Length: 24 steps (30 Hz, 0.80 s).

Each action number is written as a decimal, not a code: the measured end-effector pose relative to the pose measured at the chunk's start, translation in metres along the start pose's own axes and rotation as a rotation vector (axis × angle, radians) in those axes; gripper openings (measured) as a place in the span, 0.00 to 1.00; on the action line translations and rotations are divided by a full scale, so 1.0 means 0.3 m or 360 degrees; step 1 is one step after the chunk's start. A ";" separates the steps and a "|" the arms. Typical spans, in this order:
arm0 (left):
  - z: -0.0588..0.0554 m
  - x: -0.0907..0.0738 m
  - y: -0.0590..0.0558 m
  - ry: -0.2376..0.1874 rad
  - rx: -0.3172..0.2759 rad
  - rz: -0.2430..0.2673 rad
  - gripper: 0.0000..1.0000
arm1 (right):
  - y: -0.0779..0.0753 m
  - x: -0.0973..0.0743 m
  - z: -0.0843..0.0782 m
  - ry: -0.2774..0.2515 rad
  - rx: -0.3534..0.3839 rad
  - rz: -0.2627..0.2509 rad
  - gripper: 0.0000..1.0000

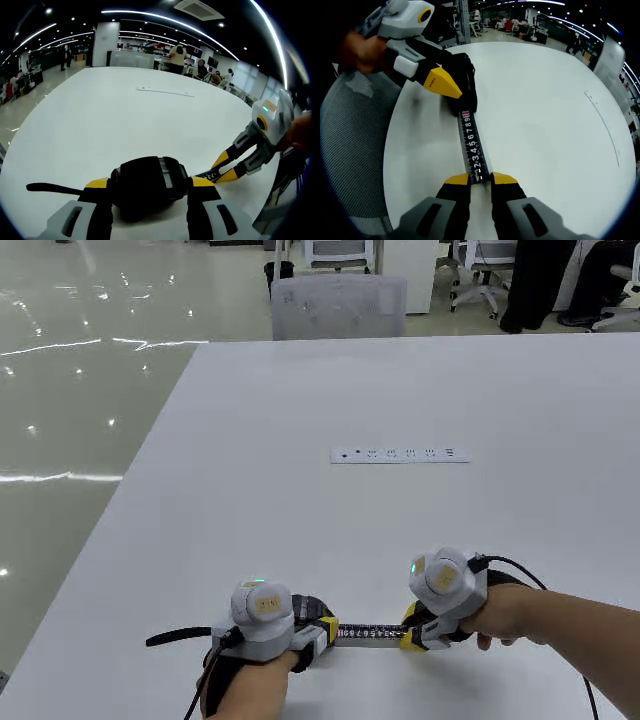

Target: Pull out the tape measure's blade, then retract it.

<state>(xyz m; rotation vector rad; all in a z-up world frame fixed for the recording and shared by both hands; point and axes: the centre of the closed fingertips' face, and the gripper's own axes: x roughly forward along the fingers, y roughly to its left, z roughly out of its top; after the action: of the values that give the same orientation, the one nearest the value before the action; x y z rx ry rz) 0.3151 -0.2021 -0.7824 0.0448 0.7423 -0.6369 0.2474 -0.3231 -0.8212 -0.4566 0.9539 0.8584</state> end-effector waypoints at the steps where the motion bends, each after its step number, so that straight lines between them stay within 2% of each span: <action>1: 0.000 0.000 0.000 0.0000 -0.0001 0.0000 0.56 | 0.000 0.001 0.001 0.0000 0.0000 0.0000 0.14; 24: 0.003 0.003 0.003 -0.0005 -0.0006 -0.0007 0.56 | 0.008 0.025 0.042 -0.0039 0.0010 0.0008 0.14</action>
<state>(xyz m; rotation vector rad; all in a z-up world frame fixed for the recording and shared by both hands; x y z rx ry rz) 0.3165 -0.2021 -0.7825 0.0386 0.7407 -0.6398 0.2541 -0.3098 -0.8208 -0.4374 0.9356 0.8636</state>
